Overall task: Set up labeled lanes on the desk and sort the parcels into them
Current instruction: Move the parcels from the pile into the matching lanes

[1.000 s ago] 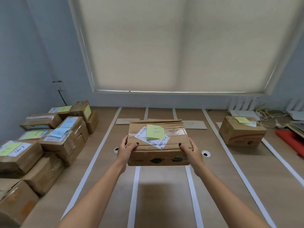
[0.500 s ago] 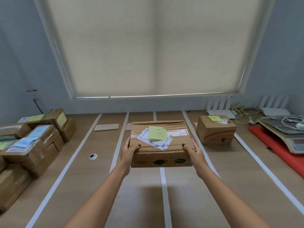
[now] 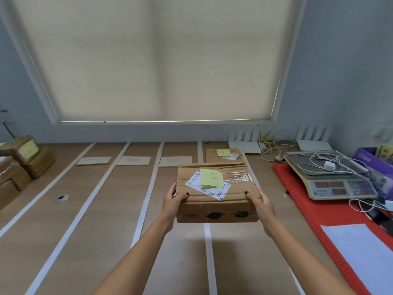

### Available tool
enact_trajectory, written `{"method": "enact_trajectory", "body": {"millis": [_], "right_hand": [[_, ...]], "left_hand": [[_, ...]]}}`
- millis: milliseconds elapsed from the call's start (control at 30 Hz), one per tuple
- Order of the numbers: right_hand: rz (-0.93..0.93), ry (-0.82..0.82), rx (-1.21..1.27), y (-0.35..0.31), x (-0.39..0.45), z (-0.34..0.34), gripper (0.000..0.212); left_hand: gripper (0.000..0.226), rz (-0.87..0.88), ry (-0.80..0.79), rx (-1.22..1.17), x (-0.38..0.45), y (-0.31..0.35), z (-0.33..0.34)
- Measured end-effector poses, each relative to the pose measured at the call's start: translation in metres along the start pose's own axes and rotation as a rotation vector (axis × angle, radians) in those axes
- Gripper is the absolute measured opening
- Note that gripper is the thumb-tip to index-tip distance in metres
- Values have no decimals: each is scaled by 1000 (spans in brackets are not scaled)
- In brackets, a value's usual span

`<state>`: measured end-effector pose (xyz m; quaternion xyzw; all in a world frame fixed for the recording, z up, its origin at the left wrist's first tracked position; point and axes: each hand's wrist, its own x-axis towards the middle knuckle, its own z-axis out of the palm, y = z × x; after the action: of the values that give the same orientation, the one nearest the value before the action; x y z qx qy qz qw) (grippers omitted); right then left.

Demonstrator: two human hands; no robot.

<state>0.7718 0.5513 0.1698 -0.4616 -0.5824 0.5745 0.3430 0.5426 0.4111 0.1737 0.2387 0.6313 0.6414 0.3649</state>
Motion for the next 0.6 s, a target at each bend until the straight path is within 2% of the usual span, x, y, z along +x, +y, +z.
{"method": "enact_trajectory", "body": {"millis": [233,600], "right_hand": [[62,2,10,22,34,-58,55],[147,60,-36,57,118,-82,56]], "left_hand": [[53,-92,17,104,19,-11,67],[56,-219,-8,160,88,-49,109]]}}
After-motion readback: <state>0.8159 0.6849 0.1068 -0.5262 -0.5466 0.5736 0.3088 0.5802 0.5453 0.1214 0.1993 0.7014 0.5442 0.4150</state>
